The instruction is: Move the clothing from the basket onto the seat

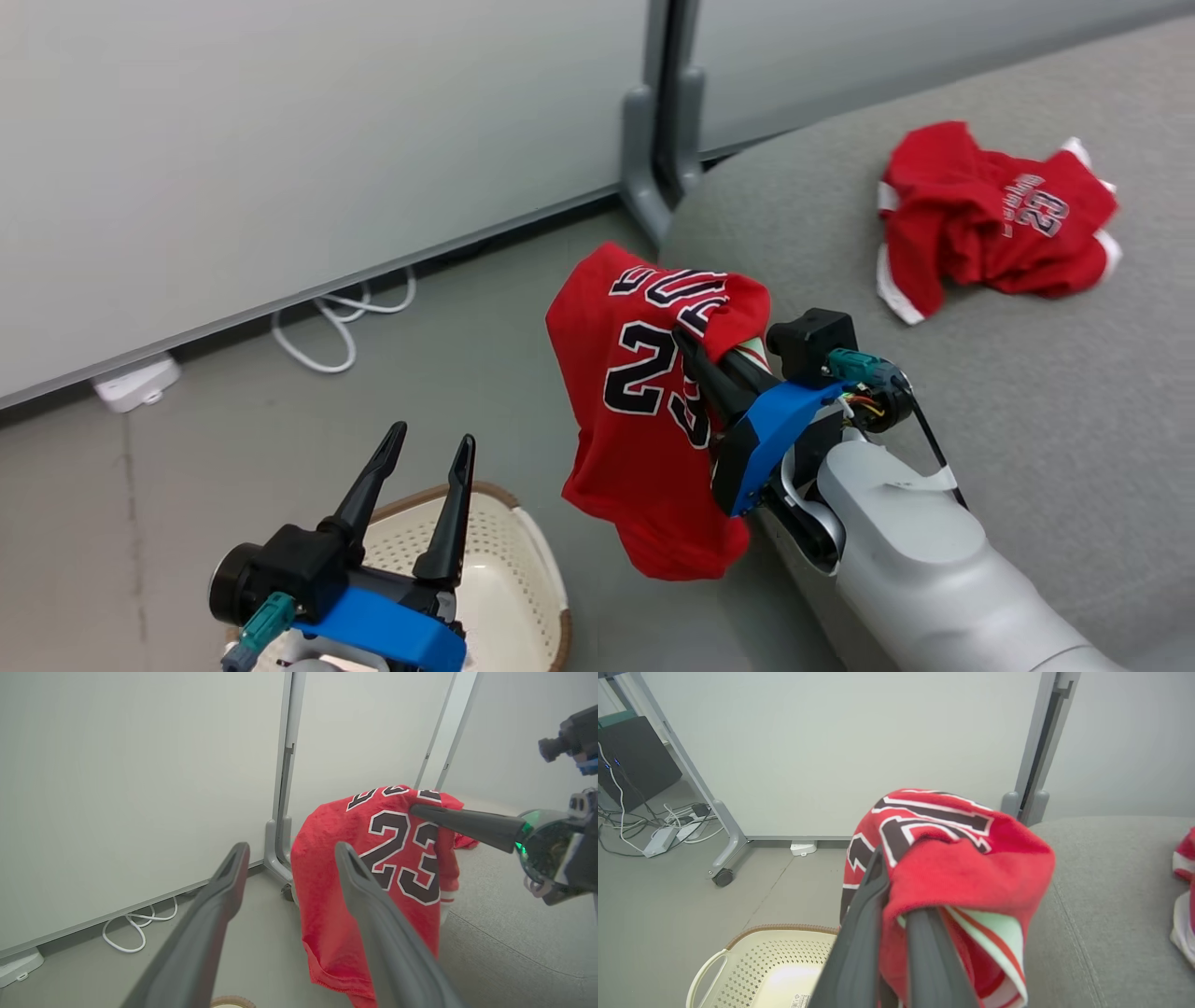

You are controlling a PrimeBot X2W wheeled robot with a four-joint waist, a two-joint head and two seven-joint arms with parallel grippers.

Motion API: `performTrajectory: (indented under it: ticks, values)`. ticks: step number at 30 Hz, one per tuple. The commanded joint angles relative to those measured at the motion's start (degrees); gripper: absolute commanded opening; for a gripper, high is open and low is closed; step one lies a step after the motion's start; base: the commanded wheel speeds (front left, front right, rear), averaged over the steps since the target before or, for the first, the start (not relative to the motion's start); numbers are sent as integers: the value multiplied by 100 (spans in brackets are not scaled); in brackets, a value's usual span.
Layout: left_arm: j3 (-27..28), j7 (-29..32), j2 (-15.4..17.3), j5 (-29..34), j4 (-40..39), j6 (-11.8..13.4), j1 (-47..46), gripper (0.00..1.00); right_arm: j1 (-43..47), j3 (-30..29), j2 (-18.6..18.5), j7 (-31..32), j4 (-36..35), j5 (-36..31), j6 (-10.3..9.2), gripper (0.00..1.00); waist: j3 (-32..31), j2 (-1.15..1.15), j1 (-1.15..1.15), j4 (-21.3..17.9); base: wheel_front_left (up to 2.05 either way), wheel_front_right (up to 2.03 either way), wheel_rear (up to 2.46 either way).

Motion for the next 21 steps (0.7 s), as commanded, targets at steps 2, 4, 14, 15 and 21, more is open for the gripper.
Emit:
performTrajectory:
  ticks: [2, 4, 14, 15, 21]
  values:
    - [32, -17, 57, 45, -14, -41, -103, 100, -94, -61, -8, -31, -65, -42, 1, 0, 160, 0, 0, -502, 0, 0, 0]
    - [22, -17, 64, 49, -19, -41, -125, 100, -100, -104, -8, -31, -66, -57, 1, 0, 188, 0, 0, -581, 0, 0, 0]
    - [20, -16, 192, 97, -22, -29, -252, 100, 39, -333, -5, -31, -217, -169, 1, 0, 448, 0, 0, -1257, 0, 0, 0]
    - [9, -17, 201, 104, -16, -29, -262, 100, 60, -355, -5, -31, -228, -180, 1, 0, 467, 0, 0, -1290, 0, 0, 0]
    - [-39, -17, 233, 90, 12, -29, -324, 100, 154, -425, -3, -31, -307, -196, 1, 0, 523, 0, 0, -1374, 0, 0, 0]
